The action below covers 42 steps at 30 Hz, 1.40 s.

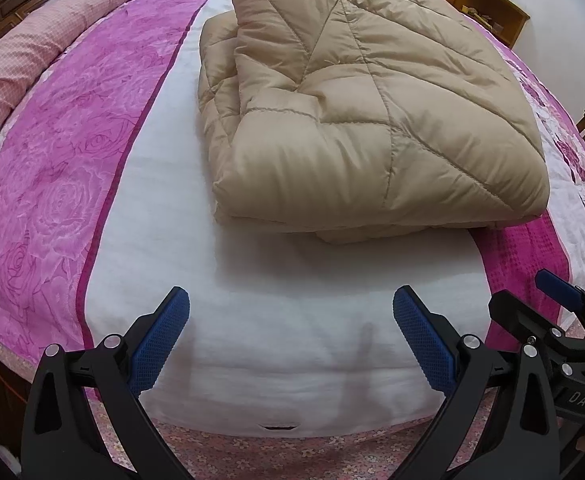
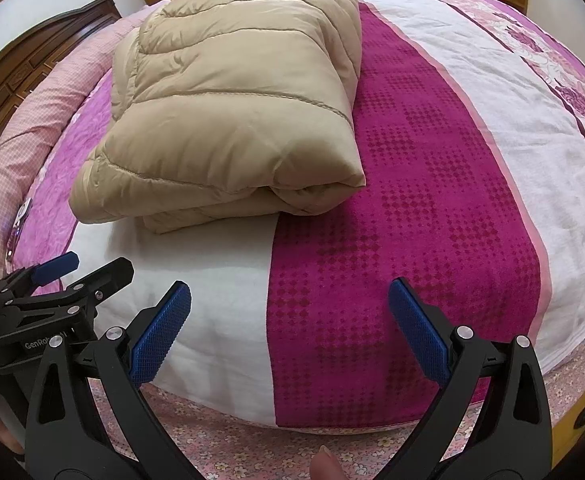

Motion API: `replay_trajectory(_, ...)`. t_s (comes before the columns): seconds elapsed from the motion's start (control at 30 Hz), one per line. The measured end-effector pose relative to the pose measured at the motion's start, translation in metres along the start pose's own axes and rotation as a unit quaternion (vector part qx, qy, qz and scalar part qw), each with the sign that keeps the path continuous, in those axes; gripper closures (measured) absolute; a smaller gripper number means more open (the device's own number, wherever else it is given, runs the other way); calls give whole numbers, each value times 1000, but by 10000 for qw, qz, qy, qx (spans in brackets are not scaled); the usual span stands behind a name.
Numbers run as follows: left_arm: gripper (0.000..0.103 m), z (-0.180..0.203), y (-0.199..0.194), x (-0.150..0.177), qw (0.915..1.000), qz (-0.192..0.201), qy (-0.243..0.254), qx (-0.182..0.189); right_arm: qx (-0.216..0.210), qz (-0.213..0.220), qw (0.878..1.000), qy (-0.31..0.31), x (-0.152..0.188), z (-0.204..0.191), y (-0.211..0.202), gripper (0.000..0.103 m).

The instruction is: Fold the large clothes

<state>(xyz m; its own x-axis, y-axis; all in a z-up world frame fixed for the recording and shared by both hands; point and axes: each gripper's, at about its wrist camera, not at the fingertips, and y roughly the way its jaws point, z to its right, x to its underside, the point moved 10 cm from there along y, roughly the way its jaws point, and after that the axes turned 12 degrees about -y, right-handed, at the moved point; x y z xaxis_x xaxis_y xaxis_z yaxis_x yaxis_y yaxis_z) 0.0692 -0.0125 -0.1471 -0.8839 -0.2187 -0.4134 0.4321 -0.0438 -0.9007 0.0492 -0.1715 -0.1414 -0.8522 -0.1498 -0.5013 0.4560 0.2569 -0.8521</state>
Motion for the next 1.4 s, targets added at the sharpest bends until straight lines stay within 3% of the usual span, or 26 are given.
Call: replay_trajectory(1.4, 6, -3, 0, 0, 10000, 7, -18, -28, 1, 2, 10000, 8, -1, 1, 1, 5)
